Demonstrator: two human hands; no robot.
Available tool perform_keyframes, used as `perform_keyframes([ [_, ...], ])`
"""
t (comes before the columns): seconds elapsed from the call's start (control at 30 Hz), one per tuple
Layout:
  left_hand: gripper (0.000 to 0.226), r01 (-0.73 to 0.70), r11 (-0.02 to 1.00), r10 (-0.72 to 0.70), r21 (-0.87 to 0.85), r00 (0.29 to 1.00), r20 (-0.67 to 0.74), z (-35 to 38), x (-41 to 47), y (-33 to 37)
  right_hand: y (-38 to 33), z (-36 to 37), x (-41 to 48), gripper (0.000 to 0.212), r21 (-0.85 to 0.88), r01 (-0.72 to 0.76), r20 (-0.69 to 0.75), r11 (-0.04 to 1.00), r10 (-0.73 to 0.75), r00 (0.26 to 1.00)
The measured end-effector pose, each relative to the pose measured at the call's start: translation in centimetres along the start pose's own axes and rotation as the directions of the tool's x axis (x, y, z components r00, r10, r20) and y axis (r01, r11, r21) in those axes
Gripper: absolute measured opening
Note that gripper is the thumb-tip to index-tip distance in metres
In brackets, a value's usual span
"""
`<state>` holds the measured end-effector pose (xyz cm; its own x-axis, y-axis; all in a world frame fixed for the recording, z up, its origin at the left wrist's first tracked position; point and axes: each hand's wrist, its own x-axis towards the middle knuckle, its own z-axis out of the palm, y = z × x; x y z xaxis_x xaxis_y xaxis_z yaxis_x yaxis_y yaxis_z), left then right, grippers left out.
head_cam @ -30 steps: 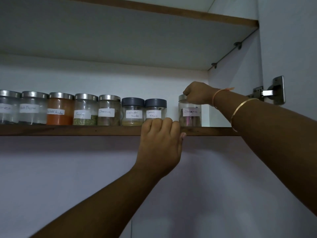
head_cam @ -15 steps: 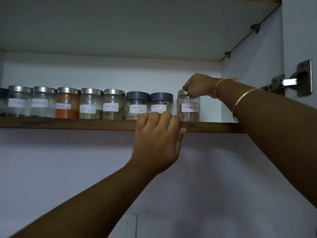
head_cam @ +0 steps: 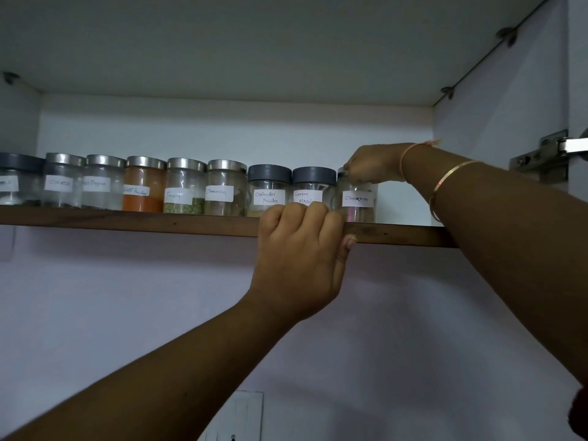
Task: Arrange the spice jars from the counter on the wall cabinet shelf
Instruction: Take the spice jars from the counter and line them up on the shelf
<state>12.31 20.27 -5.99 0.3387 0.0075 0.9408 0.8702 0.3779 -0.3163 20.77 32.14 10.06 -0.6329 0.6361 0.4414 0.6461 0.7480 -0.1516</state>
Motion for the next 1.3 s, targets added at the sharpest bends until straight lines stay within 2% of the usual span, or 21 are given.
perform_keyframes([
  [0.03, 0.035, 0.001, 1.0, -0.001, 0.001, 1.0, 0.001, 0.0, 0.0, 0.0, -0.1, 0.2, 0.1, 0.011, -0.004, -0.012, 0.016, 1.0, 0.012, 1.0],
  [0.13, 0.035, 0.004, 1.0, -0.004, -0.005, 1.0, -0.004, 0.0, 0.0, 0.0, -0.1, 0.5, 0.8, 0.017, -0.076, 0.011, 0.012, 0.997, -0.01, 1.0],
  [0.23, 0.035, 0.004, 1.0, -0.004, -0.005, 1.0, -0.009, 0.1, 0.0, 0.0, -0.2, 0.7, 0.9, 0.008, -0.095, 0.033, 0.006, 0.995, -0.032, 0.999],
  [0.37, 0.034, 0.003, 1.0, -0.003, -0.004, 1.0, -0.015, 0.1, 0.0, 0.1, 0.3, 1.0, 1.3, 0.031, -0.059, 0.036, -0.003, 0.998, -0.037, 0.999],
  [0.5, 0.041, 0.0, 1.0, 0.0, -0.003, 1.0, -0.012, 0.3, -0.1, 0.0, 0.5, 1.1, 1.1, 0.028, -0.013, 0.054, -0.019, 0.998, -0.054, 0.998],
  [0.67, 0.046, -0.014, 1.0, 0.014, 0.005, 1.0, -0.019, 0.4, -0.1, -0.1, 0.6, 0.9, 1.0, 0.044, 0.073, 0.069, -0.113, 0.995, -0.061, 0.992],
  [0.77, 0.044, -0.011, 1.0, 0.011, 0.005, 1.0, -0.013, 0.4, -0.1, -0.1, 0.3, 0.9, 0.9, 0.046, 0.081, 0.087, -0.149, 0.993, -0.074, 0.986],
  [0.93, 0.039, 0.008, 1.0, -0.008, -0.029, 1.0, 0.017, -0.1, 0.0, 0.0, -0.2, 1.0, -0.4, 0.038, 0.054, 0.094, -0.111, 0.994, -0.087, 0.99],
  [1.13, 0.029, 0.074, 0.993, -0.061, -0.092, 0.99, 0.129, -1.3, 0.2, 0.4, -2.3, 1.0, -3.0, 0.034, 0.005, 0.087, -0.014, 0.996, -0.087, 0.996],
  [1.27, 0.032, 0.15, 0.983, -0.113, -0.103, 0.947, 0.3, -2.4, 0.4, 0.9, -3.9, 0.2, -5.4, 0.015, -0.033, 0.093, -0.012, 0.995, -0.093, 0.996],
  [1.3, 0.033, 0.174, 0.977, -0.123, -0.123, 0.932, 0.342, -2.8, 0.6, 1.0, -4.4, -0.1, -6.2, 0.016, -0.052, 0.091, -0.022, 0.995, -0.092, 0.996],
])
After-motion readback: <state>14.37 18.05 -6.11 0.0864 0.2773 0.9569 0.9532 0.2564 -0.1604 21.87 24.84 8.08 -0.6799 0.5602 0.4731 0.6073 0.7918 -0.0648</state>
